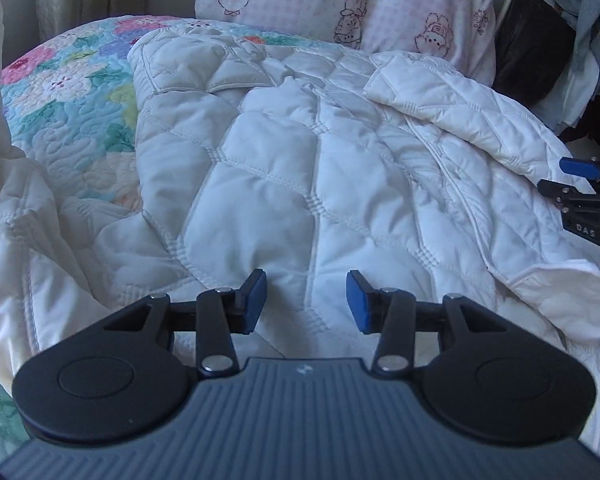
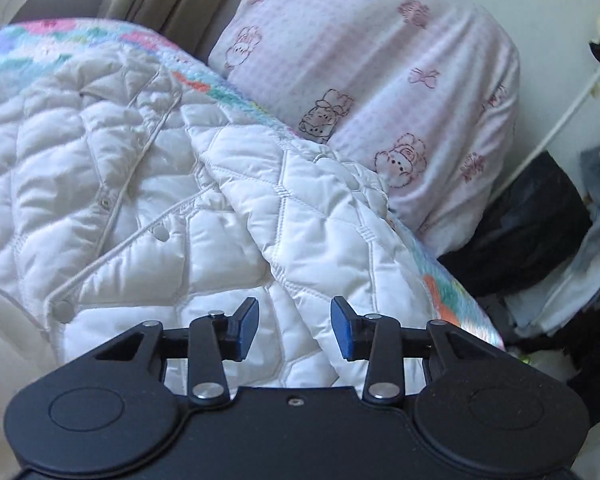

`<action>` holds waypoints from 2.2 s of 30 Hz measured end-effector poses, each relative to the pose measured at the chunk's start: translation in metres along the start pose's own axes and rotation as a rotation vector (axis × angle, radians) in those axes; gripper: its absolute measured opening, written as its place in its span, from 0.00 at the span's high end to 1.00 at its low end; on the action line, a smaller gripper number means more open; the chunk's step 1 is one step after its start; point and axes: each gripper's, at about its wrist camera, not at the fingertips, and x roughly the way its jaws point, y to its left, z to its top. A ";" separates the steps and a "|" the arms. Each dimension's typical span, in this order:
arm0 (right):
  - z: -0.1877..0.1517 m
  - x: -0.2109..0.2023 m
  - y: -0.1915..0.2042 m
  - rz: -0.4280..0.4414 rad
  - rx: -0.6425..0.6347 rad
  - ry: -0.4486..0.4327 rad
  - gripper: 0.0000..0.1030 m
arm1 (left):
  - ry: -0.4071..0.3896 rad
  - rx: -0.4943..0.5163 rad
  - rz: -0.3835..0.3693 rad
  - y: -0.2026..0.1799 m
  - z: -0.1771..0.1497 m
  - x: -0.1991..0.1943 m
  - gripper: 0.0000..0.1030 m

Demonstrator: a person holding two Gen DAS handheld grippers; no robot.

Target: Fold clothes

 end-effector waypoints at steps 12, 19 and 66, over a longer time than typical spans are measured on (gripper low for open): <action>-0.007 0.054 -0.040 -0.211 0.036 0.057 0.90 | 0.007 -0.079 -0.005 0.018 -0.005 0.014 0.57; -0.070 0.051 -0.131 -0.416 0.314 0.139 0.90 | 0.013 -0.075 0.003 0.020 -0.004 0.011 0.57; 0.051 0.165 -0.005 0.299 0.437 0.223 0.26 | 0.092 -0.138 0.091 -0.004 0.109 0.105 0.28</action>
